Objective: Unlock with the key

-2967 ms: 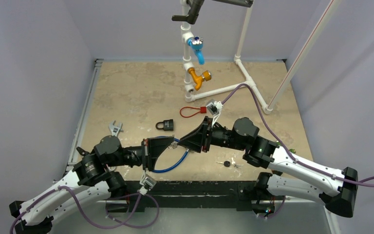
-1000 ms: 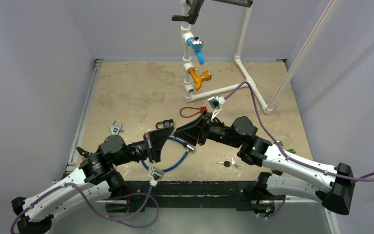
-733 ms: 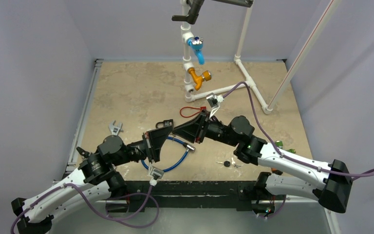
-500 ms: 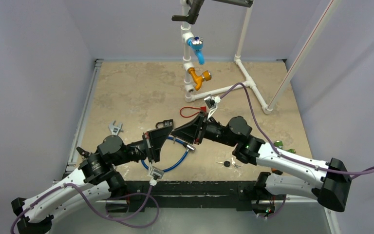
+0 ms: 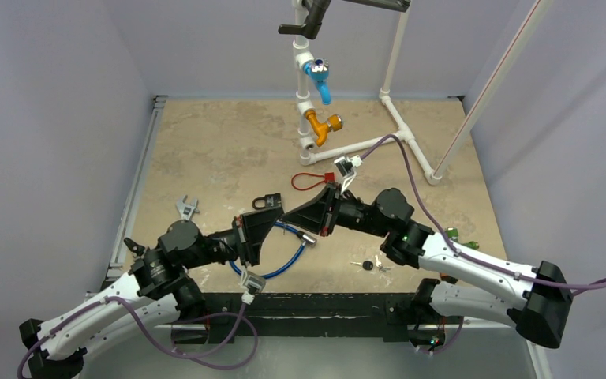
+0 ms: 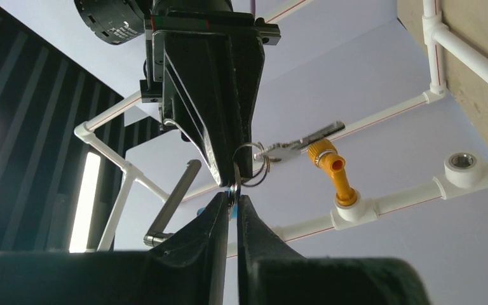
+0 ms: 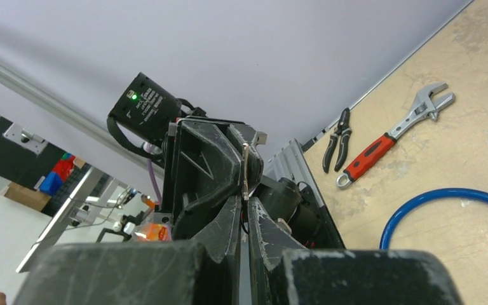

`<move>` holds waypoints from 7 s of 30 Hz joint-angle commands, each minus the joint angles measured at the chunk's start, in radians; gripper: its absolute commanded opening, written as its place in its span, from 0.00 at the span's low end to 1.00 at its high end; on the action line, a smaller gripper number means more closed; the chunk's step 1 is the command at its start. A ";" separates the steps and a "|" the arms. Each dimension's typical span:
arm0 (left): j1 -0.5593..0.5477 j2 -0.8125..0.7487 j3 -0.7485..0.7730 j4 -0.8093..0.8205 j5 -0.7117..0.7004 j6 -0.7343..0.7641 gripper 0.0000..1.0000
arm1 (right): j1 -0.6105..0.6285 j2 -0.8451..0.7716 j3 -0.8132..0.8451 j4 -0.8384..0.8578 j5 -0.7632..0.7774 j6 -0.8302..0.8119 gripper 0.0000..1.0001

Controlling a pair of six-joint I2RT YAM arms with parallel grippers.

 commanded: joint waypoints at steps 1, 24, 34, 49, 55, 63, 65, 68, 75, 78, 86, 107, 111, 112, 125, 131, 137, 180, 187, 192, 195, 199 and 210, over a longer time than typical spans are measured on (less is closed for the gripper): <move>0.000 -0.026 -0.007 0.067 0.023 0.346 0.15 | -0.039 -0.067 0.063 -0.113 -0.089 -0.059 0.00; 0.000 -0.052 0.013 -0.026 0.043 0.233 0.46 | -0.056 0.080 0.345 -0.562 -0.350 -0.275 0.00; 0.001 -0.087 0.008 -0.090 0.116 0.250 0.35 | -0.056 0.109 0.362 -0.534 -0.383 -0.263 0.00; 0.000 -0.109 -0.006 -0.132 0.106 0.280 0.16 | -0.056 0.152 0.382 -0.486 -0.406 -0.236 0.00; 0.000 -0.117 -0.005 -0.141 0.111 0.278 0.00 | -0.059 0.163 0.378 -0.463 -0.409 -0.224 0.00; 0.000 -0.107 -0.001 -0.126 0.063 0.289 0.00 | -0.059 0.141 0.267 -0.262 -0.391 -0.103 0.31; 0.000 -0.104 -0.007 -0.113 0.061 0.296 0.00 | -0.059 0.136 0.227 -0.184 -0.391 -0.058 0.29; 0.001 -0.101 -0.006 -0.107 0.060 0.294 0.00 | -0.059 0.140 0.197 -0.134 -0.389 -0.023 0.22; 0.001 -0.102 -0.010 -0.098 0.056 0.297 0.00 | -0.060 0.134 0.164 -0.081 -0.378 0.018 0.01; 0.001 -0.102 -0.016 -0.093 0.053 0.297 0.00 | -0.060 0.126 0.150 -0.048 -0.369 0.042 0.00; 0.001 -0.079 -0.025 -0.079 -0.067 0.145 0.46 | -0.112 0.033 0.101 -0.175 -0.320 0.035 0.00; 0.057 0.587 0.324 -0.610 -0.001 -1.093 0.94 | -0.199 -0.370 0.068 -0.958 0.041 -0.177 0.00; 0.058 0.674 0.303 -0.452 0.001 -1.125 0.93 | -0.199 -0.442 0.037 -0.974 0.062 -0.158 0.00; 0.058 0.688 0.289 -0.419 0.010 -1.094 0.93 | -0.199 -0.458 0.030 -0.976 0.066 -0.152 0.00; 0.170 1.103 0.442 -0.498 0.202 -0.872 0.78 | -0.199 -0.494 0.090 -1.063 0.127 -0.195 0.00; 0.191 1.232 0.559 -0.584 0.223 -0.846 0.67 | -0.200 -0.500 0.167 -1.112 0.154 -0.206 0.00; 0.191 1.308 0.575 -0.607 0.221 -0.779 0.50 | -0.199 -0.474 0.249 -1.166 0.175 -0.231 0.00; 0.068 0.151 0.361 -0.592 -0.141 -0.794 0.00 | -0.150 0.123 0.837 -1.494 -0.299 -0.496 0.00; 0.068 0.166 0.376 -0.598 -0.215 -0.763 0.00 | -0.068 0.251 0.898 -1.537 -0.219 -0.563 0.00; 0.066 0.159 0.412 -0.637 -0.171 -0.795 0.00 | -0.036 0.321 0.936 -1.522 -0.203 -0.598 0.00; 0.066 0.160 0.423 -0.647 -0.139 -0.807 0.00 | -0.009 0.353 0.944 -1.513 -0.198 -0.620 0.00; 0.066 0.157 0.427 -0.673 -0.102 -0.788 0.00 | 0.031 0.381 0.950 -1.513 -0.180 -0.638 0.00; 0.060 0.138 0.416 -0.692 -0.055 -0.770 0.00 | 0.066 0.415 0.983 -1.523 -0.159 -0.652 0.00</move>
